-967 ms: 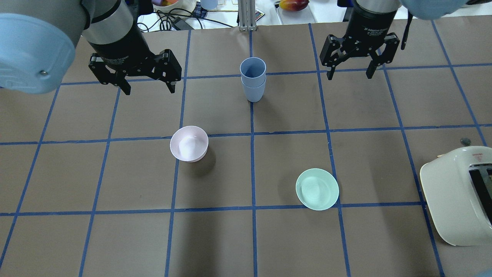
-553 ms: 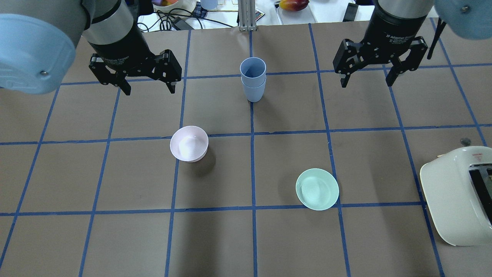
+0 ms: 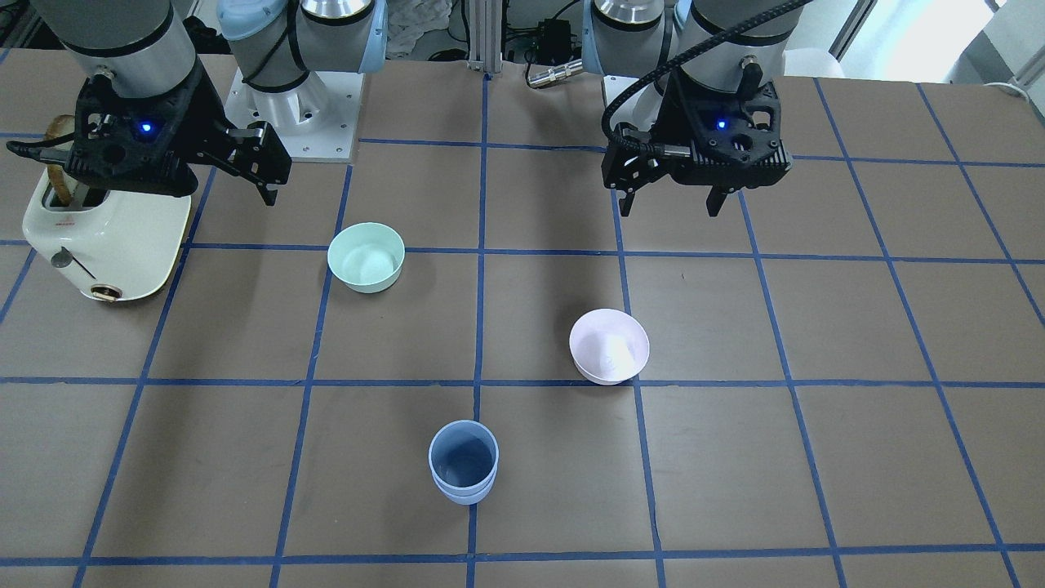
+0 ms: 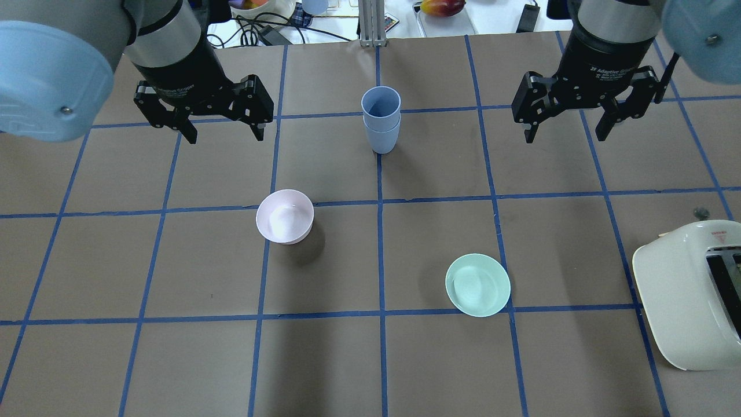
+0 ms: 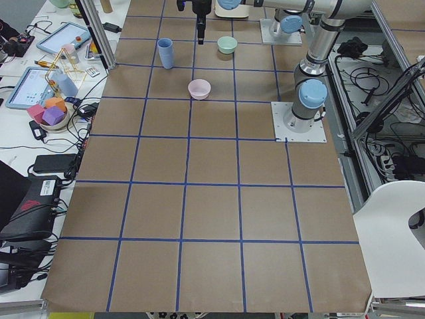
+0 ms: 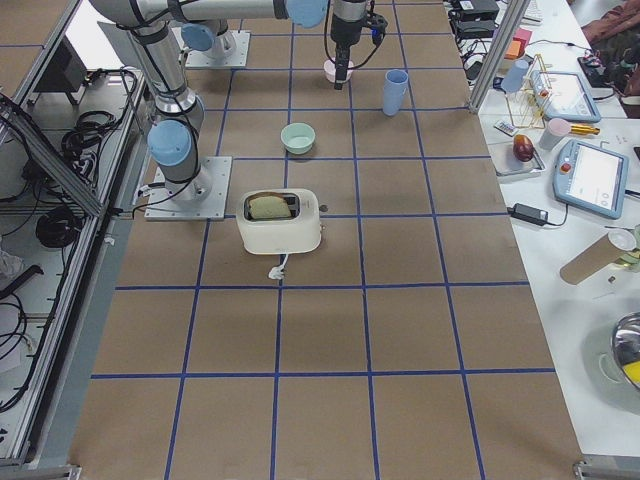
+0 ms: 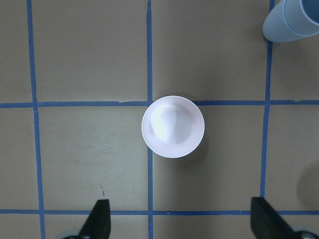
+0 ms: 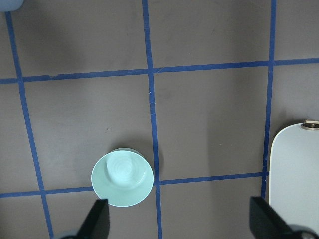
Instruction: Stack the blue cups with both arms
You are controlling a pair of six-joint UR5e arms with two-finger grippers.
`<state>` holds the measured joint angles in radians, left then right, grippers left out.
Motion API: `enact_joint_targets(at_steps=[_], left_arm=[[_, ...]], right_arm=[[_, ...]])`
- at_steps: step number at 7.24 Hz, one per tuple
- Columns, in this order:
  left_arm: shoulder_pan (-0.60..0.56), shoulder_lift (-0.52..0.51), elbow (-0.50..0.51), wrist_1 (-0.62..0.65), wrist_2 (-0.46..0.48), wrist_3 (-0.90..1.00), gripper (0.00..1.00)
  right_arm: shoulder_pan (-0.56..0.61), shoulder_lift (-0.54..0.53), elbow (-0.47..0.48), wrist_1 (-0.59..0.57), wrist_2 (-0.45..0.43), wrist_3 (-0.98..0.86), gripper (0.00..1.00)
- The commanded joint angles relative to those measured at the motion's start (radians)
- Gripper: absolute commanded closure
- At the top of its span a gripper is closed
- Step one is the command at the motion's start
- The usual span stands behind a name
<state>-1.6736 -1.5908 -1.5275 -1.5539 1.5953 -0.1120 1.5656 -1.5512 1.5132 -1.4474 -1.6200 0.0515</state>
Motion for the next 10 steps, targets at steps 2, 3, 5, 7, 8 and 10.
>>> enact_joint_targets(at_steps=[2,3,5,7,8,10], left_arm=[[0.0,0.0,0.0,0.0,0.0,0.0,0.0],[0.0,0.0,0.0,0.0,0.0,0.0,0.0],[0.0,0.0,0.0,0.0,0.0,0.0,0.0],[0.0,0.0,0.0,0.0,0.0,0.0,0.0],[0.0,0.0,0.0,0.0,0.0,0.0,0.0],[0.0,0.0,0.0,0.0,0.0,0.0,0.0]], right_arm=[[0.001,-0.001,-0.004,0.007,0.005,0.001,0.0],[0.002,-0.001,-0.002,0.002,0.009,0.001,0.0],[0.004,-0.001,-0.001,0.005,0.026,0.001,0.0],[0.004,0.003,-0.001,0.002,0.052,0.001,0.0],[0.004,0.005,0.004,0.002,0.051,-0.001,0.0],[0.004,0.006,0.01,0.001,0.058,-0.001,0.0]])
